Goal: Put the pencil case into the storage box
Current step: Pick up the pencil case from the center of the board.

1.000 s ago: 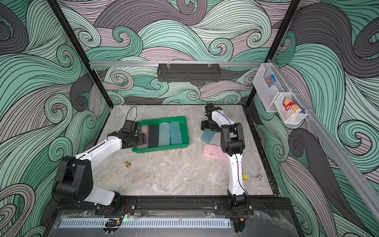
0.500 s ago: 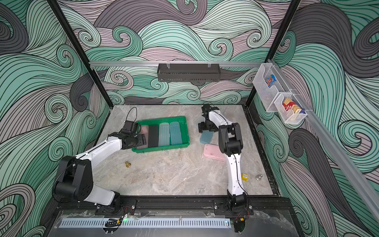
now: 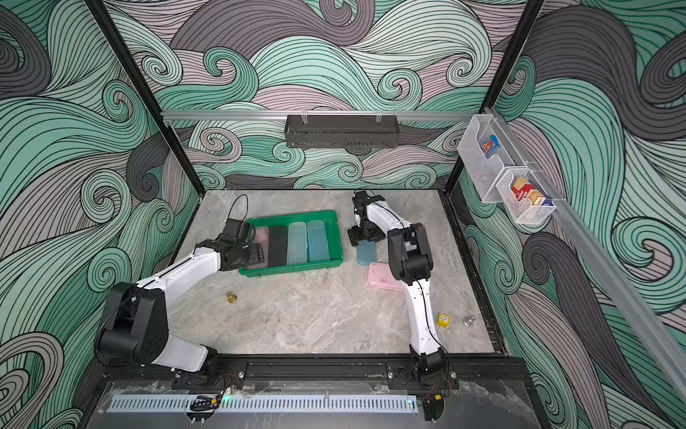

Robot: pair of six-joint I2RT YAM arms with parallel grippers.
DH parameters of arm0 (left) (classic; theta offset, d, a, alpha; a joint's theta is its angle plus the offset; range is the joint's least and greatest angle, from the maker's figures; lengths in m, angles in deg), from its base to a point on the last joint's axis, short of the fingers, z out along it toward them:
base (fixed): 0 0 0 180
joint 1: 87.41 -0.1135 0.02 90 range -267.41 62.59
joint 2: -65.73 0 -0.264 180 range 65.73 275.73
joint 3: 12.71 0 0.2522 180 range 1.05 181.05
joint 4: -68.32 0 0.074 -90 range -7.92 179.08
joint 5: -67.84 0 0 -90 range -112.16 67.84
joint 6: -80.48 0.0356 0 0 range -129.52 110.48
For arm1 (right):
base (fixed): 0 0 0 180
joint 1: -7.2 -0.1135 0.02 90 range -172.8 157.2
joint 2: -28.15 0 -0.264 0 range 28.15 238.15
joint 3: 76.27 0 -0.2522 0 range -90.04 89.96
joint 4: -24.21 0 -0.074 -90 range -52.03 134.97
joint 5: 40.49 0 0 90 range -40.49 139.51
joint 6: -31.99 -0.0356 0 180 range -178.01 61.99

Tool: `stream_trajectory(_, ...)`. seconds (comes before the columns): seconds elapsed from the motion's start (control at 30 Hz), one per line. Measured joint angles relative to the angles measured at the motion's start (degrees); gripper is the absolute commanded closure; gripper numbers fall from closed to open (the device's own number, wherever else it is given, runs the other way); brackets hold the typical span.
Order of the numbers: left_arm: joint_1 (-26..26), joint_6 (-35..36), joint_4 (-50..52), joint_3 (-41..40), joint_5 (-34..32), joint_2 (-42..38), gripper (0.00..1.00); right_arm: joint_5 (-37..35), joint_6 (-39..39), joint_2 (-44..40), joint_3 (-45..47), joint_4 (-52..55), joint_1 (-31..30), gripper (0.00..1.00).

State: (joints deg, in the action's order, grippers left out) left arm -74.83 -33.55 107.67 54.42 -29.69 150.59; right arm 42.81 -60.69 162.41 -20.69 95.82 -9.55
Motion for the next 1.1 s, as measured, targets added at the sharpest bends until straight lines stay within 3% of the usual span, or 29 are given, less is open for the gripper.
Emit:
stream_trajectory(0.3,0.00,0.00,0.11,-0.04,-0.02,0.00,0.18,1.25,-0.02,-0.13,0.00,0.46,-0.31,0.27)
stream_trajectory(0.67,0.00,0.00,0.22,-0.39,-0.20,-0.70,0.18,2.71,-0.52,-2.10,0.00,0.44,-0.31,0.29)
stream_trajectory(1.1,0.00,-0.02,0.20,-0.39,-0.20,-0.72,0.18,3.65,-1.81,-11.28,-0.33,0.44,-0.98,0.30)
